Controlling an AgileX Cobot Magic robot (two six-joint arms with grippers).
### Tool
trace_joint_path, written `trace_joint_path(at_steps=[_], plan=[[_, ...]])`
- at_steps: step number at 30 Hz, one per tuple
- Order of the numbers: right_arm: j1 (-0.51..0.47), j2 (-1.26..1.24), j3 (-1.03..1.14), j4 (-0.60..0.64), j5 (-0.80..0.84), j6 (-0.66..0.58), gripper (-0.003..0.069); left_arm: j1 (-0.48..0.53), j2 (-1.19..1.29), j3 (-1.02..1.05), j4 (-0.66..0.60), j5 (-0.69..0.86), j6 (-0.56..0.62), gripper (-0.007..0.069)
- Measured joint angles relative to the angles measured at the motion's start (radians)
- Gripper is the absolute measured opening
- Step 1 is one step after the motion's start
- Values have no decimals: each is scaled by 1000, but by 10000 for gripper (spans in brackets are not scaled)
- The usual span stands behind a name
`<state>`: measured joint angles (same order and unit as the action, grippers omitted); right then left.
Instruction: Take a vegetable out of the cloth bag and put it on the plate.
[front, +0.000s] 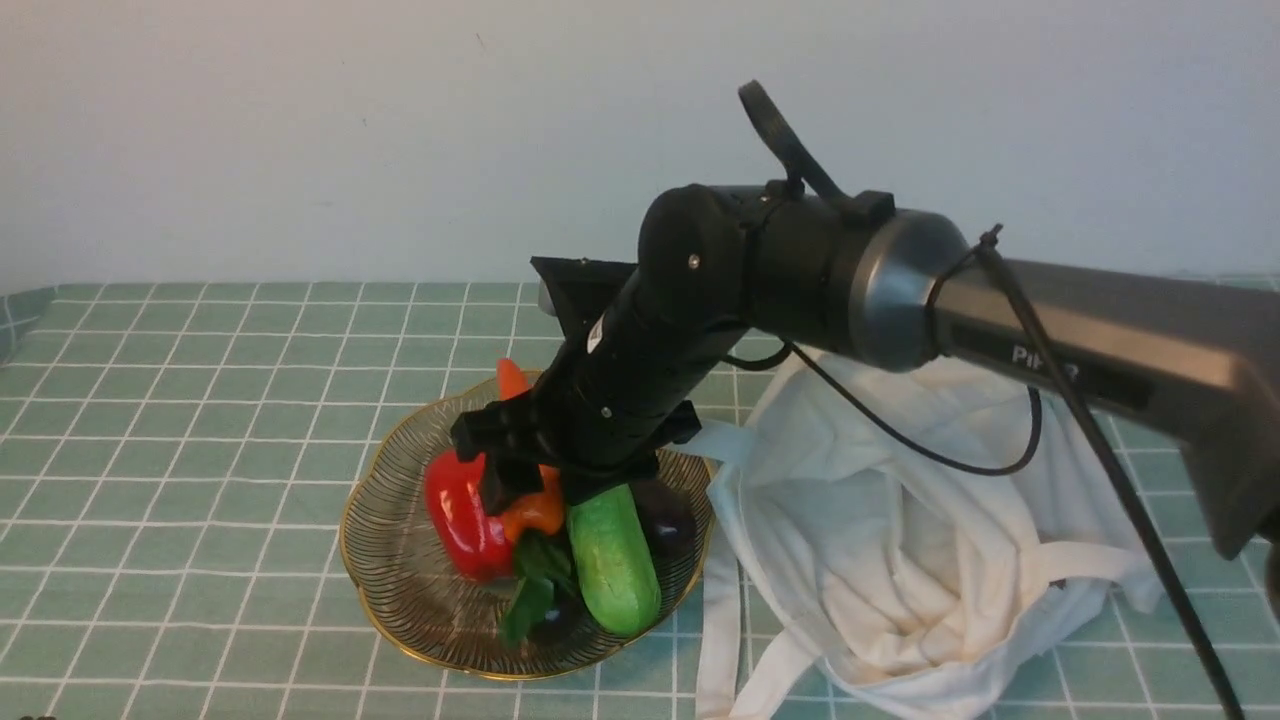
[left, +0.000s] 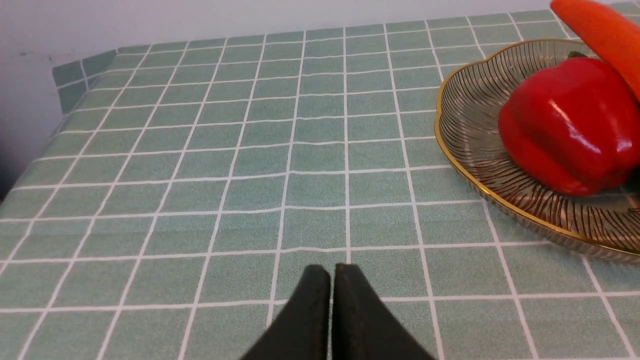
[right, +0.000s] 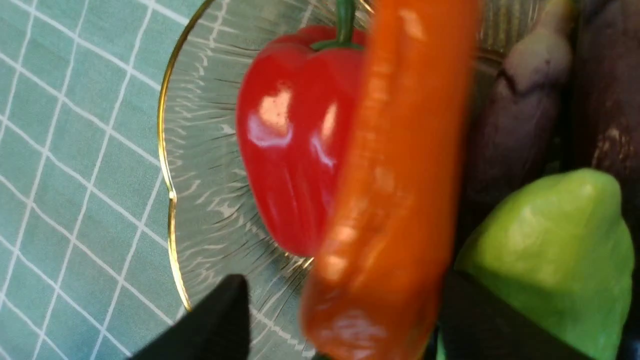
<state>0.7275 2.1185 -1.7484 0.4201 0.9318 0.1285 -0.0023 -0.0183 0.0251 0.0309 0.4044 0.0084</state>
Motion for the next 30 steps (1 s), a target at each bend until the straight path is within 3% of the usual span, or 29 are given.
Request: trace_joint_path(at_steps=[3,5,11,15,20,21,23,26,30], plan=[[0,0,-7,0,12,0,608,0,0,0,0,0,0,-5],[-1,0,-35,-5,64,0,642,0,0,0,0,0,0,-5],[-35,0,-223,-3,273,-15,630,0,0,0,0,0,0,-5],[-93,-16,-379,-3,302,-16,537,0,0,0,0,0,0,-5],[-172,-139,-435,-10,319,-27,290,0,0,0,0,0,0,-5],[-175,-153,-435,-10,320,-30,280,0,0,0,0,0,0,-5],[-186,-247,-420,-14,322,-70,164,0,0,0,0,0,0,-5],[-190,-407,-367,-25,326,-108,50,0,0,0,0,0,0,-5],[-190,-674,-245,-63,327,-149,-6,0,0,0,0,0,0,-5]])
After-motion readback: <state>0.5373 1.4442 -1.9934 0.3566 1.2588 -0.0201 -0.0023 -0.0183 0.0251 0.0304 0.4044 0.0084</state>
